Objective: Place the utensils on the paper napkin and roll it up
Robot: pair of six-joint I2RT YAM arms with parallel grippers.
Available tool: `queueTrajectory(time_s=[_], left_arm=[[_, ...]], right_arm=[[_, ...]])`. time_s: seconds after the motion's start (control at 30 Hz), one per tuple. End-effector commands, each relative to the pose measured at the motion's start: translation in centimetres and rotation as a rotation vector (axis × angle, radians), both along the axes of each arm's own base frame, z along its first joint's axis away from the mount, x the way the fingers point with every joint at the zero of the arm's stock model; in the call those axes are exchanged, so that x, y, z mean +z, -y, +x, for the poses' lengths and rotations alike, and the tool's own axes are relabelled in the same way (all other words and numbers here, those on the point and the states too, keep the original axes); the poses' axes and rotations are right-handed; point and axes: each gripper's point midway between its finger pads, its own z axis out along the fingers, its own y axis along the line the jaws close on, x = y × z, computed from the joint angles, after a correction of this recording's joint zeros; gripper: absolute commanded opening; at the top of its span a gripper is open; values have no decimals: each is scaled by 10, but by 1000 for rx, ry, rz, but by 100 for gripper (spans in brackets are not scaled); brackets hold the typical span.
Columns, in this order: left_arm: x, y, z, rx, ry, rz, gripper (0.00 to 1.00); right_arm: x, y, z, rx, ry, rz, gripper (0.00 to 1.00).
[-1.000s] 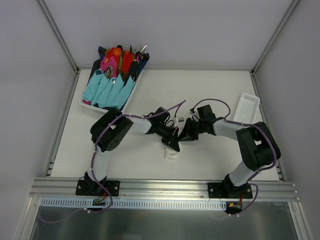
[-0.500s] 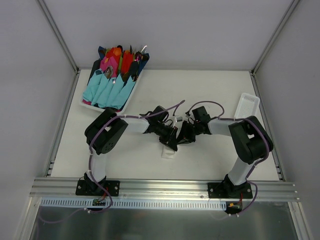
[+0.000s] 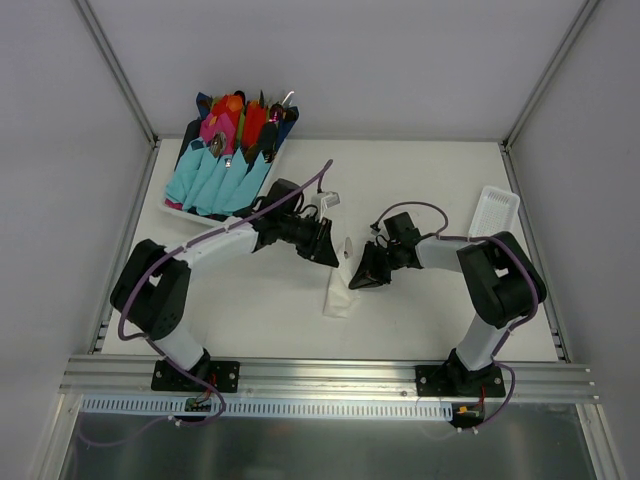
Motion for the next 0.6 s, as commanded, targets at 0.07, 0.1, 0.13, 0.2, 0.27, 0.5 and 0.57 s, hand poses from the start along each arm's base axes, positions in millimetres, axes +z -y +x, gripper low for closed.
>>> queueTrajectory(time_s=[0.07,0.1,0.13,0.2,0.27,0.5,0.57], left_arm=[[-24,3,0,-11,-75,63,14],[-34,4,2,-4,-102,78,13],[-37,6,3,-7,-111,81,11],[-44,11,6,-10,-123,90,9],[-47,18,7,-20,-128,88,6],[-78,29,0,-29,-212,114,1],[-87,28,-4,-27,-240,124,1]], right_arm=[[-36,29,-21,10,-48,-188,13],[-35,29,-21,8,-48,-189,13],[-35,30,-20,9,-44,-189,13],[-35,30,-21,11,-46,-194,13],[-35,30,-22,11,-47,-195,13],[-35,30,-21,10,-49,-198,13],[-36,31,-21,9,-50,-203,13]])
